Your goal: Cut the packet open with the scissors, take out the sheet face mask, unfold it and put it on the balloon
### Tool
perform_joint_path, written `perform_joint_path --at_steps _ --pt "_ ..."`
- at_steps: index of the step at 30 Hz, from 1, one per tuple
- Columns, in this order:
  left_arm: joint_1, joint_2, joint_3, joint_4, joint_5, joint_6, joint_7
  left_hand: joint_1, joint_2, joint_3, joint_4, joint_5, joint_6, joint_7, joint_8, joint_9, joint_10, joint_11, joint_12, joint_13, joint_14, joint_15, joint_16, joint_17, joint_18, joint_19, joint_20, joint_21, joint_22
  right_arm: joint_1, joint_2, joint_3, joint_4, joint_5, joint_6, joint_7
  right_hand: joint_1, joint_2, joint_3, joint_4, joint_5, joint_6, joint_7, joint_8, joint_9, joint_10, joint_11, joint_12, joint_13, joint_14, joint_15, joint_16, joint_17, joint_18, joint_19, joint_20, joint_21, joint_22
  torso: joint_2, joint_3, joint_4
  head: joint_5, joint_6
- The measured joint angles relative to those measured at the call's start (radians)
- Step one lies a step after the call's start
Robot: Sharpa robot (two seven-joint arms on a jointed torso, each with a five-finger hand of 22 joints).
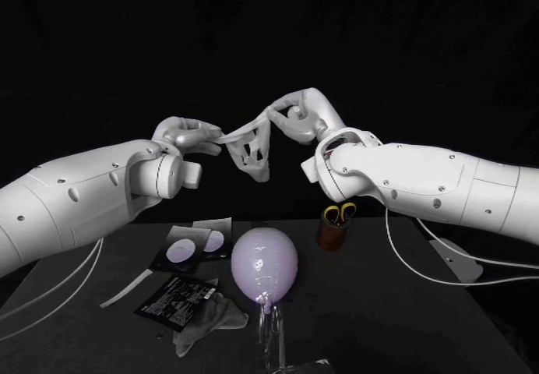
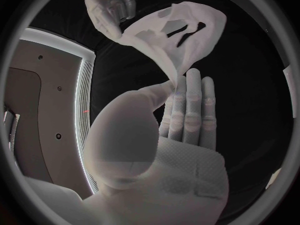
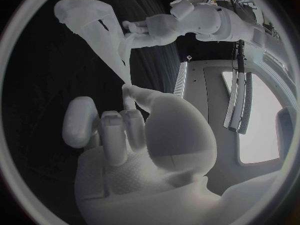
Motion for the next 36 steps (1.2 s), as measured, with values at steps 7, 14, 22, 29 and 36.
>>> perform_joint_path --at_steps 7,14,22,29,36 --pt "-0.015 0.008 -0.005 -0.012 -0.002 0.007 -0.002 0.0 0.0 0.0 0.0 0.0 0.0 0.0 -0.002 0.0 0.0 0.0 0.0 0.0 0.001 0.001 0.0 0.0 0.0 0.0 0.0 0.0 0.001 0.031 0.003 0.003 -0.001 -0.007 0.003 0.006 -0.003 -0.003 0.003 -0.003 0.0 0.0 0.0 -0.002 0.001 0.0 0.0 0.001 0.001 0.0 0.0 0.0 0.001 0.0 0.004 0.0 0.005 0.004 0.0 -0.0001 0.0012 -0.007 0.0" --pt "-0.02 0.004 -0.007 -0.003 0.001 0.013 0.0 0.0 0.0 0.0 0.0 0.0 0.003 0.003 -0.004 0.0 0.0 0.0 -0.002 0.0 0.002 0.002 0.0 0.001 0.0 0.0 0.0 0.0 0.001 0.038 0.021 -0.004 -0.042 -0.03 0.033 -0.004 -0.004 -0.004 0.003 -0.003 -0.001 0.001 -0.002 0.002 0.002 0.0 0.0 0.004 0.001 0.0 0.0 -0.001 0.001 0.0 0.007 0.0 0.005 0.005 0.0 -0.0012 0.0025 -0.007 -0.001" --pt "-0.022 -0.007 -0.005 0.009 0.013 0.014 0.001 0.0 0.0 0.0 0.0 -0.001 0.003 0.003 0.0 0.0 0.0 0.0 -0.003 0.0 0.003 0.003 0.0 0.001 0.0 0.0 0.0 0.0 0.001 0.028 0.032 -0.019 -0.068 -0.056 0.065 -0.026 -0.004 -0.004 0.003 -0.003 -0.002 0.004 0.001 0.002 0.002 0.0 0.0 0.004 0.001 -0.002 0.002 -0.001 0.001 0.0 0.007 0.0 0.005 0.005 0.0 -0.0009 0.0031 -0.004 0.001" --pt "-0.02 -0.025 0.005 0.041 0.026 0.014 0.003 0.0 0.0 0.0 0.0 -0.001 0.002 0.002 0.0 0.001 0.0 0.0 0.0 0.0 0.003 0.004 0.0 0.001 0.0 0.0 0.0 0.0 0.001 0.0 0.034 -0.028 -0.08 -0.071 0.079 -0.041 -0.003 -0.003 0.003 -0.003 -0.003 0.005 0.0 0.0 0.002 0.001 -0.001 0.004 0.0 -0.002 0.002 0.0 0.0 -0.001 0.007 0.0 0.005 0.003 0.0 -0.0001 0.0021 -0.002 -0.002" --pt "-0.014 -0.049 0.023 0.089 0.033 0.014 0.007 0.0 0.0 0.0 0.0 -0.003 0.002 0.002 0.0 0.001 0.0 0.0 0.0 0.0 0.0 0.001 -0.004 0.002 0.0 -0.004 -0.004 0.0 0.001 -0.031 0.042 -0.032 -0.096 -0.074 0.083 -0.052 -0.001 -0.001 0.003 -0.003 0.0 0.005 0.0 0.003 0.001 0.004 -0.004 0.004 0.0 -0.002 0.002 0.0 0.0 -0.001 0.007 0.0 0.005 0.002 0.0 -0.0001 0.0024 -0.005 -0.005"
